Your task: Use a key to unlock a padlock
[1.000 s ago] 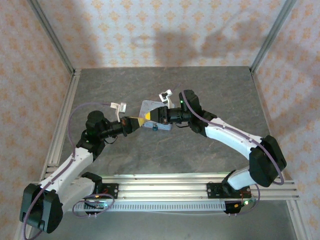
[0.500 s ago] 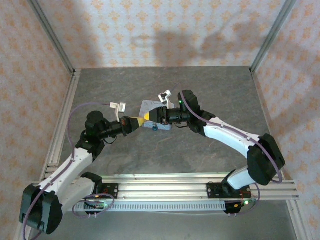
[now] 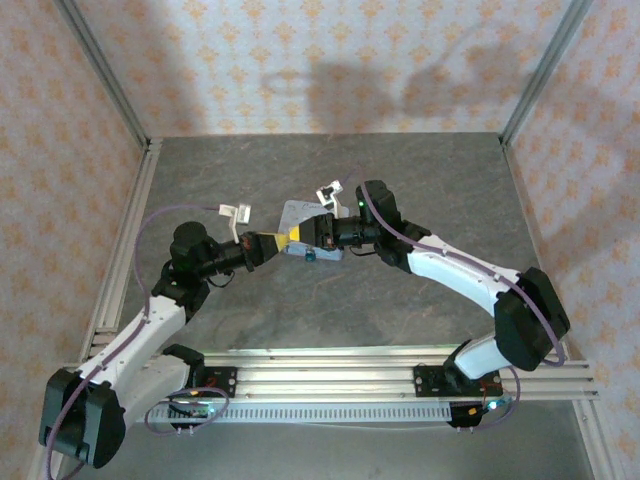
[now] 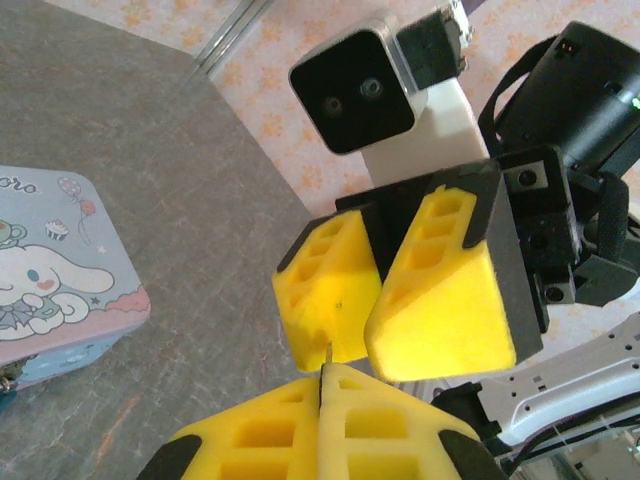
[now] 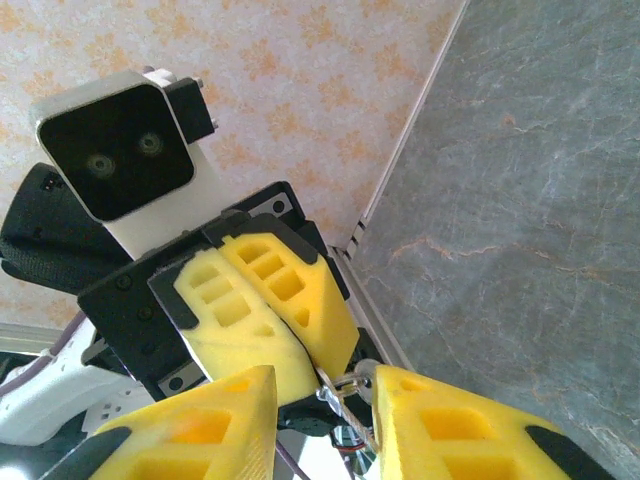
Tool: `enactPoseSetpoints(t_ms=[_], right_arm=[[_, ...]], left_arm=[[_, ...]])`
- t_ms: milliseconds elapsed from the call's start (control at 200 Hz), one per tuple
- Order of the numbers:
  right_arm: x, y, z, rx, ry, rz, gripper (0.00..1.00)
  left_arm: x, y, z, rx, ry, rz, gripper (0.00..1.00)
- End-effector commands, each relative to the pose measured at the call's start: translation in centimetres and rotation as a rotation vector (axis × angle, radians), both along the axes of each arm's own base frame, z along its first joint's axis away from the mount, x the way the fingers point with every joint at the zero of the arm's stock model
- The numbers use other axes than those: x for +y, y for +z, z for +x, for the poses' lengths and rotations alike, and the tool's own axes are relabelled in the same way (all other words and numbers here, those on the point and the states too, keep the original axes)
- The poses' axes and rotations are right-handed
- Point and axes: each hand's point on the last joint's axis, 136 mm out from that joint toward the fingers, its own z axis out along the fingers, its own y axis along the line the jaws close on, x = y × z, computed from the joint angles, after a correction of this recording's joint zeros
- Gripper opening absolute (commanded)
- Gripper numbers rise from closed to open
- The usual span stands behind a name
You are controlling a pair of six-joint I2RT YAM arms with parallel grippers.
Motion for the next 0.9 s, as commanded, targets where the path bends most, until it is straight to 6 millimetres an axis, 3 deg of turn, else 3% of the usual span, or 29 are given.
enactPoseSetpoints(t_ms=[0,215,500,591,721,896], right_arm=[[0.3,0.6,-0.6,-0.018,0.028,0.031,0.29],[0.2,0.7,-0.4,-0.028,0.019,0.033,0.0],[-0.1,0.9,-1.0,-0.09,0.044,0.017,0.0],[-0.1,1.2,-1.3,-0.105,0.061,0.026,0.0],[0.0,1.6,-1.5,-0.114,0.08,0.037,0.0],[0.0,1.9,-1.6,-0.119,0.088,0.047,0.0]], left_arm=[[0.5,1.5,1.0,-0.043,0.051,-0.033,0.0],[0.6,0.9,1.1,-0.026,0.059,-0.03,0.0],[0.5,0.9,0.2,-0.033,0.032,-0.034,0.0],[0.4,1.3,-0.1,-0.039,0.018,-0.05,0.17],[0.4,1.5,-0.3,-0.041,0.013,-0.061,0.29],[0.2,1.5,-0.4,-0.035,-0.003,-0.069,0.32]])
